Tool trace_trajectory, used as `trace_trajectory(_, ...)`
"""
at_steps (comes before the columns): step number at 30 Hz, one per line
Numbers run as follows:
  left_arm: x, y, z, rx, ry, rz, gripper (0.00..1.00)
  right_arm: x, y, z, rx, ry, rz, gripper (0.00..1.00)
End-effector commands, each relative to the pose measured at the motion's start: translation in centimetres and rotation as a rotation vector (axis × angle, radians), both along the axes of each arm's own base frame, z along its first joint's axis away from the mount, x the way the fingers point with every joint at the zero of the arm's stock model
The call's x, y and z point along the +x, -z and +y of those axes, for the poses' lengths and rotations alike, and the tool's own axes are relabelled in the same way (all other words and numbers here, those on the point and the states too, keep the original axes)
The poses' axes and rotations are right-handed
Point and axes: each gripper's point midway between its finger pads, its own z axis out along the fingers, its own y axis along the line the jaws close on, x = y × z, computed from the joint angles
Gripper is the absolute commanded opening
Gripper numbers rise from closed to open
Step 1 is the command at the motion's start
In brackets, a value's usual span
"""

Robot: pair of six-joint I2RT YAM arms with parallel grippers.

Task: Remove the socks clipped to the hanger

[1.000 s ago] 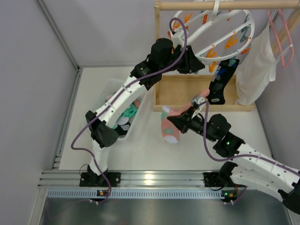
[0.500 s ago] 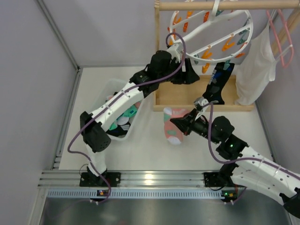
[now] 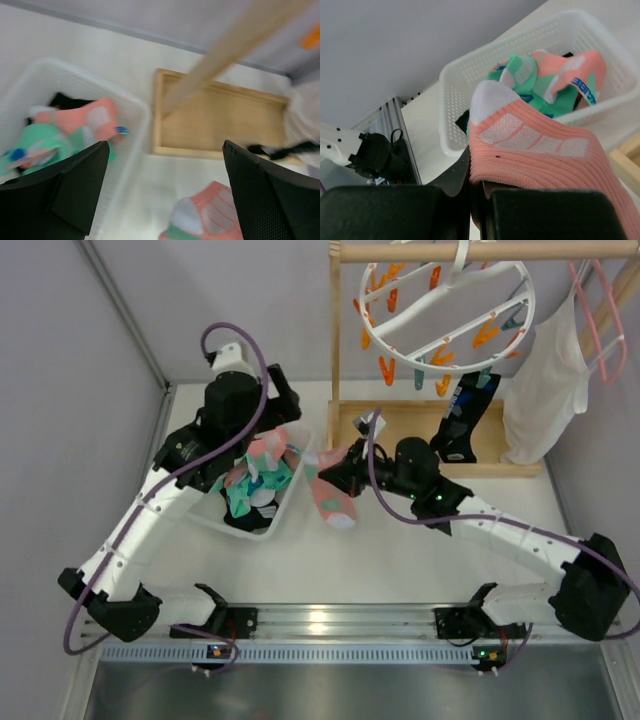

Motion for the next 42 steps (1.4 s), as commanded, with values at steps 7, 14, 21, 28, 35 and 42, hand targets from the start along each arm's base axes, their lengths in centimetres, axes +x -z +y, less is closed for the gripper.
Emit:
trace_trajectory(7, -3.5, 1.0, 21.9, 0.138, -0.692, 0.078, 0.99, 3.5, -6.5, 13.0, 0.166, -0.241, -0.012, 0.0)
trace_trajectory(14, -5.8, -2.0, 24.5, 0.226, -0.757, 0.014, 0.99, 7.6, -1.5, 21.6, 0.147, -0.209, 0.144, 0.0)
trace_trajectory(21, -6.4, -1.4, 23.5, 0.201, -0.673, 0.018, 0.99, 9.9, 12.2, 22.4, -0.063, -0.065, 0.376, 0.01)
trace_trajectory(28, -5.7, -0.2, 20.5, 0.154, -0.505, 0.051, 0.99, 10.7, 10.4, 22.8, -0.085, -0.066, 0.352, 0.35)
trace_trajectory(35, -6.4, -3.2, 19.2, 0.095, -0.427, -0.019, 0.98, 9.3, -0.2, 19.3, 0.017, -0.042, 0.226, 0.95)
trace_trajectory(42, -6.2, -3.9, 17.9, 0.041, -0.369, -0.028, 0.99, 8.8, -2.3, 12.5, -0.004, 0.076, 0.193, 0.99)
